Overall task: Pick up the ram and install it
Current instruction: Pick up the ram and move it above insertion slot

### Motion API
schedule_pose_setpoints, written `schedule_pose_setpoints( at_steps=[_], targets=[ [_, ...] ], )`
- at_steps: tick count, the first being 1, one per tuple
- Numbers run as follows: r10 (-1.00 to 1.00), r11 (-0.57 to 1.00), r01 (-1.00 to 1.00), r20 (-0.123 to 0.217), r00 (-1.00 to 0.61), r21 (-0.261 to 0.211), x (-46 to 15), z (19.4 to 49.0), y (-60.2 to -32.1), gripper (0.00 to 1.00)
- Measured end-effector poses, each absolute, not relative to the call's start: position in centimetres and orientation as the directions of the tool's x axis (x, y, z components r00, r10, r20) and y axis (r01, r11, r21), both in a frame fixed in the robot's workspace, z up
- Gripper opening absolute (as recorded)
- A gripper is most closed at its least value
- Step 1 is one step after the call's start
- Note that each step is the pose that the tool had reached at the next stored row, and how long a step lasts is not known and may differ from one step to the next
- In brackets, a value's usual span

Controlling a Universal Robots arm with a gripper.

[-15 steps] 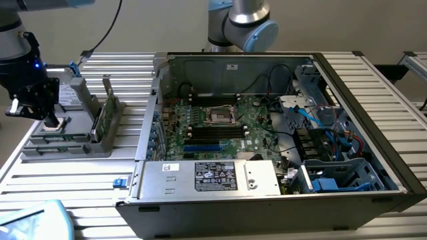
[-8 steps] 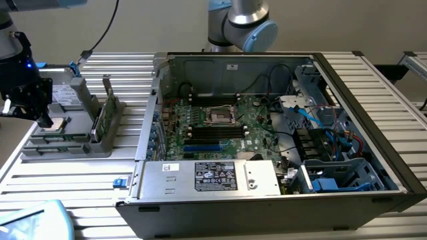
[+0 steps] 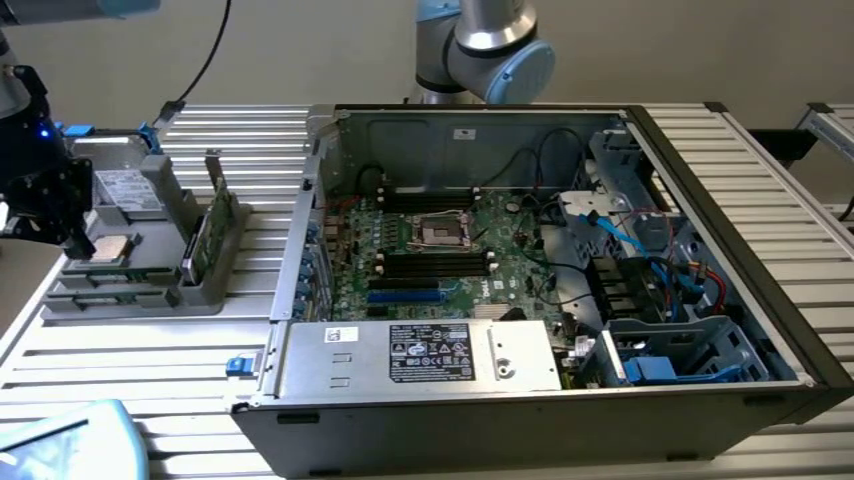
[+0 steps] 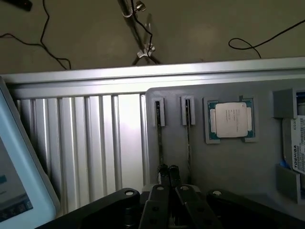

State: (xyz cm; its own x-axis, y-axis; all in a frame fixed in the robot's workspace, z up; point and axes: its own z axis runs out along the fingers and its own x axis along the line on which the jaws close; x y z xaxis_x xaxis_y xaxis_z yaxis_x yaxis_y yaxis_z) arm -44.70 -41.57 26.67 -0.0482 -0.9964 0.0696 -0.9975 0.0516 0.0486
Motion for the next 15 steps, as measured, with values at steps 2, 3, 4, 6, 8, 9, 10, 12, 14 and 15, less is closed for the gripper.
schedule_pose_setpoints(
  at_steps=[2, 3, 4, 6, 8, 9, 10, 12, 14, 15],
  targets=[
    [-0.996, 0.051, -0.998, 0.07, -0.048, 0.048, -44.7, 26.67, -41.57, 0.1],
    [-0.996, 0.051, -0.998, 0.07, -0.048, 0.048, -44.7, 26.67, -41.57, 0.12],
    [-0.996, 0.051, -0.998, 0.069, -0.048, 0.048, -44.71, 26.66, -41.57, 0.18],
    [-0.996, 0.051, -0.998, 0.07, -0.048, 0.048, -44.71, 26.67, -41.57, 0.24],
    [-0.996, 0.051, -0.998, 0.069, -0.048, 0.048, -44.71, 26.66, -41.57, 0.3],
    [-0.996, 0.051, -0.998, 0.07, -0.048, 0.048, -44.72, 26.66, -41.57, 0.36],
    [-0.996, 0.051, -0.998, 0.069, -0.047, 0.048, -44.72, 26.66, -41.57, 0.36],
    [-0.997, 0.05, -0.998, 0.069, -0.046, 0.048, -44.78, 26.53, -41.6, 0.36],
    [-0.997, 0.047, -0.998, 0.069, -0.044, 0.047, -44.87, 26.3, -41.68, 0.36],
    [-0.997, 0.046, -0.998, 0.069, -0.042, 0.046, -44.9, 26.16, -41.73, 0.36]
  ],
)
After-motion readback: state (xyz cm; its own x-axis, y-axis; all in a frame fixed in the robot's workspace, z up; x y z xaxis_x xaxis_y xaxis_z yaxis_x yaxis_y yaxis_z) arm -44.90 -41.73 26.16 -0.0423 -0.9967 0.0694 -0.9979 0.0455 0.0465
